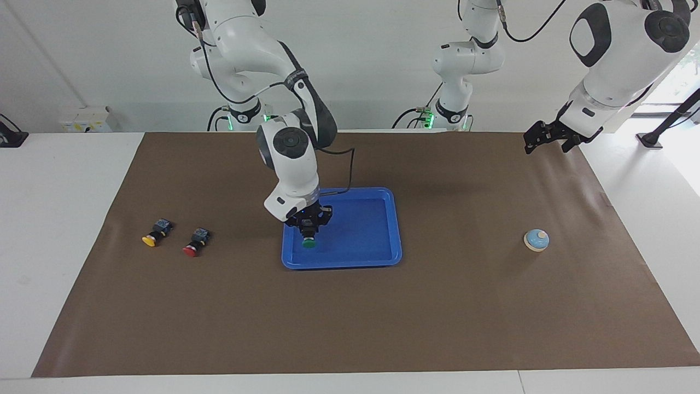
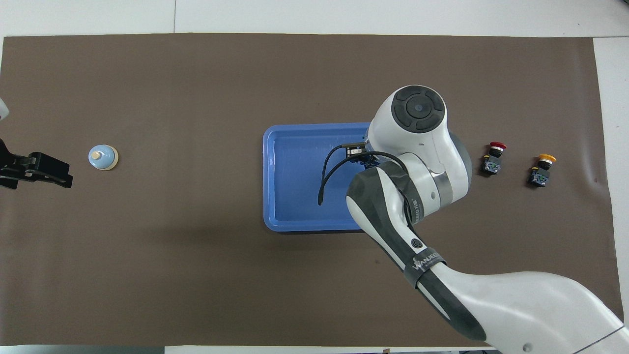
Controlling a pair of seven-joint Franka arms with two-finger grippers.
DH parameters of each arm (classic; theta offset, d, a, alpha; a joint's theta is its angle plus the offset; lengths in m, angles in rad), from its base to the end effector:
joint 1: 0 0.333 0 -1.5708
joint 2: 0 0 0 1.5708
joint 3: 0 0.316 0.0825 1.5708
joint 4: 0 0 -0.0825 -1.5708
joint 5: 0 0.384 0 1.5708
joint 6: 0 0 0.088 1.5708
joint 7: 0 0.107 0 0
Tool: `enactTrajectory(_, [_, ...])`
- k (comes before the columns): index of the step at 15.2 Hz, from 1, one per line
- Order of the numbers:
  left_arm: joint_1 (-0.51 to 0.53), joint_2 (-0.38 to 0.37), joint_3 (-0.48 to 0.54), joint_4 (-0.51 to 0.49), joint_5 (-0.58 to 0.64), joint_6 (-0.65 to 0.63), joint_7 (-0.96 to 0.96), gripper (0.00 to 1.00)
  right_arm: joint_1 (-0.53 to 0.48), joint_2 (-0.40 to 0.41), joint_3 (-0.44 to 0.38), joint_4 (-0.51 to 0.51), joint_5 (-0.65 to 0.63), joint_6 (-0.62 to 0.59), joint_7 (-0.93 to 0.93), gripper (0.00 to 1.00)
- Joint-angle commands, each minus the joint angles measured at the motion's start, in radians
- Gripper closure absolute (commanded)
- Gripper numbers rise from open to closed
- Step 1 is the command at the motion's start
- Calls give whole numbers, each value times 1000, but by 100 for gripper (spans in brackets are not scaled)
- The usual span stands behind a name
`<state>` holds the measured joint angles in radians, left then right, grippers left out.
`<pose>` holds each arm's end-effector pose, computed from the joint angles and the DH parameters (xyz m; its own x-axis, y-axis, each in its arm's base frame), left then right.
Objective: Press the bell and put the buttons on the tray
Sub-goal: 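Carry the green button into the tray and release it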
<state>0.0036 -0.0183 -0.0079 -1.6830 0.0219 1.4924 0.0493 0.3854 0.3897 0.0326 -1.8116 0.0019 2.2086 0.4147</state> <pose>0.5351 0.0002 0.5761 0.9837 -0.0518 -0.1723 -0.0549 -0.9984 -0.0135 0.5891 0.2601 0.3280 1.0000 -0.0003 0.0012 -0.0003 -0.9999 -0.0158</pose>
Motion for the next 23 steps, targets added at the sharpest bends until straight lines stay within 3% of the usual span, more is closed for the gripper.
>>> enactTrajectory(1, [-5,-23,6,-21,-3,12,-9,0,-5,-14,3,-43,18,29,33,100])
enactTrajectory(6, [-5,-23,6,-21,-3,12,-9,0,27,-26,3,-132,21,131,93,100])
enactTrajectory(7, [-5,-23,6,-21,-3,12,-9,0,27,-26,3,-132,21,125,92,38])
enactTrajectory(8, [-5,-23,6,-21,-3,12,-9,0,26,-26,3,-129,21,118,93,0])
enactTrajectory(11, [-5,-23,6,-21,-3,12,-9,0,9,-48,1,-86,23,33,92,0])
enactTrajectory(15, [-5,-23,6,-21,-3,12,-9,0,-89,-78,-8,75,20,-203,75,0])
enactTrajectory(23, [-5,-23,6,-21,-3,12,-9,0,-385,-106,-13,29,-68,-172,-152,0])
